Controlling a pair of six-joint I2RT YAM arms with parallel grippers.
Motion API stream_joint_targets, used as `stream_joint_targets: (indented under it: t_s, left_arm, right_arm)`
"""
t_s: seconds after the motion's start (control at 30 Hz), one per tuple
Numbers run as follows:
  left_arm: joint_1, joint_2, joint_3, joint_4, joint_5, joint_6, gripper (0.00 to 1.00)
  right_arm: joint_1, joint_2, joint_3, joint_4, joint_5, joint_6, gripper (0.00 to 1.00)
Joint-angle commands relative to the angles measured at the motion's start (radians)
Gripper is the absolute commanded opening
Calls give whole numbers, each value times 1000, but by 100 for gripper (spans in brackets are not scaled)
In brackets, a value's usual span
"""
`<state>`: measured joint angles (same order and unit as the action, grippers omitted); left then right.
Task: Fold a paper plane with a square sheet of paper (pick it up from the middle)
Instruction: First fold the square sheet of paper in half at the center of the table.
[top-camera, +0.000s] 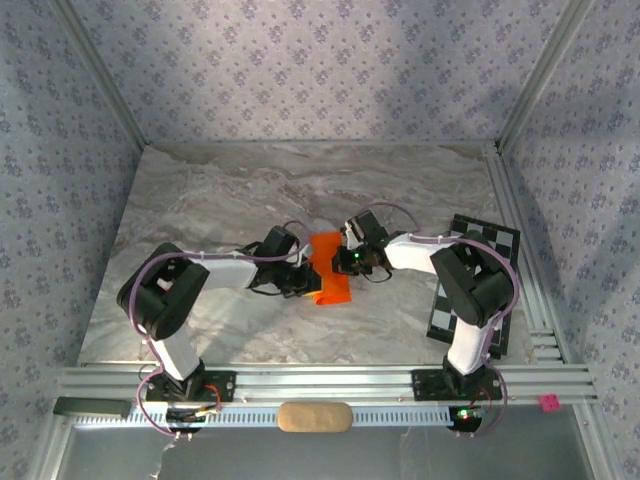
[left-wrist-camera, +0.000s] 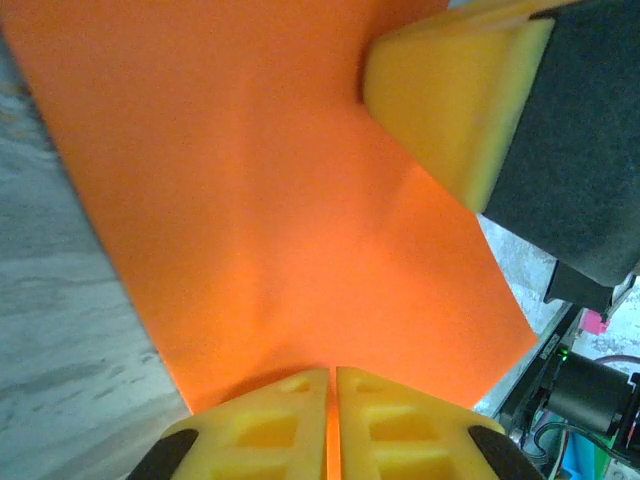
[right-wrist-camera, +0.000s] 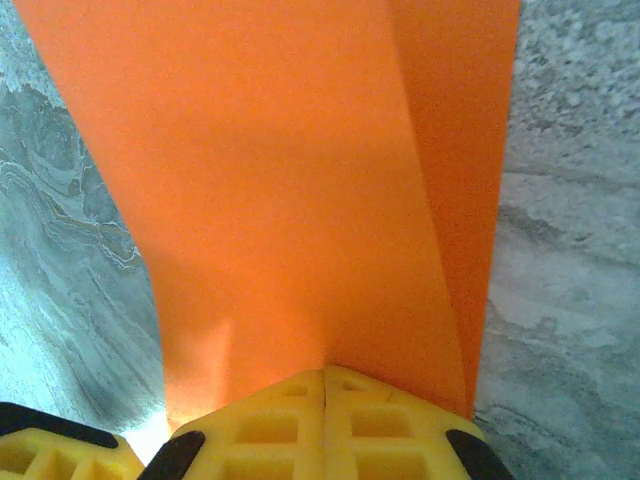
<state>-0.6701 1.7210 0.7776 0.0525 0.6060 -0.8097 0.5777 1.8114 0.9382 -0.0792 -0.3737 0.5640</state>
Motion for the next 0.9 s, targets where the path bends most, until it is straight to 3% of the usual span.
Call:
stream_joint_targets:
  t_s: [0.0,0.4,0.87]
  left_arm:
    - [-1,16,-1,16,4,-19,12]
    - [-28,49,-125,0,-47,-12,11]
    - [-42,-167,-61,-52,-57,-32,15]
  right_arm:
    - [-6,36,-50,-150,95,13,0]
    - [-5,31,-59,-149,100,13,0]
    - [-7,20,-65,-152,103,10,0]
